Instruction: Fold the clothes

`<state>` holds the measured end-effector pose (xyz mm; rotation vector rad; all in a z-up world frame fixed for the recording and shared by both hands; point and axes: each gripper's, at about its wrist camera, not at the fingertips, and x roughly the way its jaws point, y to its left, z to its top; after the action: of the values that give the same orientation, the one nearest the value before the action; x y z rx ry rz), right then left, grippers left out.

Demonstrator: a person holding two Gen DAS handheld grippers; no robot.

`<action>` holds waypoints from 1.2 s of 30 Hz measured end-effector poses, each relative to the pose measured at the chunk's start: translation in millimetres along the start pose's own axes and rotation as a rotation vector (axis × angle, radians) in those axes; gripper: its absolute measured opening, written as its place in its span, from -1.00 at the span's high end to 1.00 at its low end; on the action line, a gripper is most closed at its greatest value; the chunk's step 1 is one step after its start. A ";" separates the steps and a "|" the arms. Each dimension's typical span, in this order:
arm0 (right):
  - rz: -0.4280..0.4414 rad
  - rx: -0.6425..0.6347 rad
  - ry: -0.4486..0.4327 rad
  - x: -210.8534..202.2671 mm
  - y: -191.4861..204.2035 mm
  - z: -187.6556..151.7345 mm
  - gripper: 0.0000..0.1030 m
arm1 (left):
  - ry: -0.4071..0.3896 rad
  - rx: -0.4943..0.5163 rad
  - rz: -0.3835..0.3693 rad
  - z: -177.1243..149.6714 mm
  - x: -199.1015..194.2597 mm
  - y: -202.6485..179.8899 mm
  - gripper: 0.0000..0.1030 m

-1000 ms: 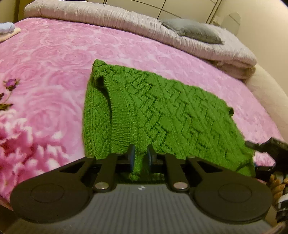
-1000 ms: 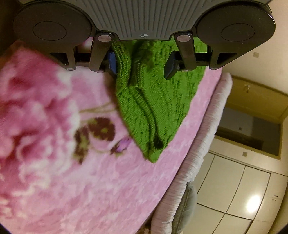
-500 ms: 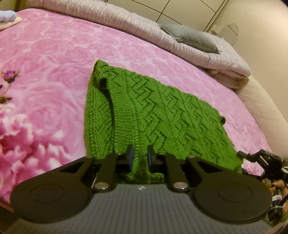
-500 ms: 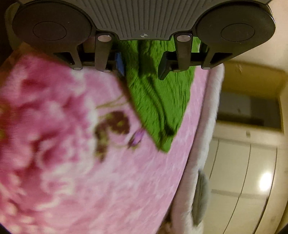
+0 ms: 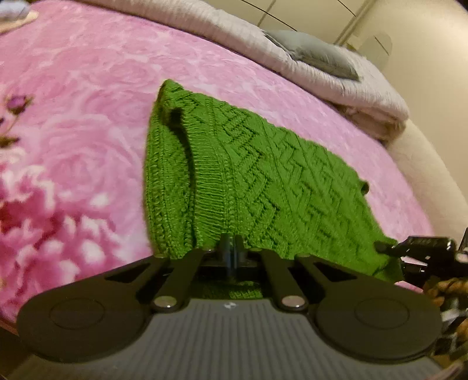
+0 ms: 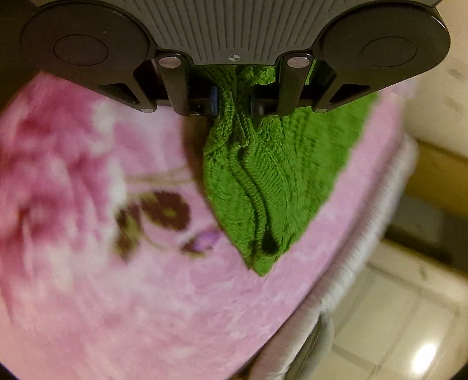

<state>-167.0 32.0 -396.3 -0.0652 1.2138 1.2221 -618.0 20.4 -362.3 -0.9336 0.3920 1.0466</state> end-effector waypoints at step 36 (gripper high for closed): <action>0.343 -0.225 0.221 55.3 102.1 41.1 0.03 | -0.037 -0.160 -0.135 57.2 8.6 25.5 0.54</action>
<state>-222.6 137.0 -364.1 -0.1676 1.3084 1.6844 -644.0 76.0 -347.3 -1.0673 0.2134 0.9799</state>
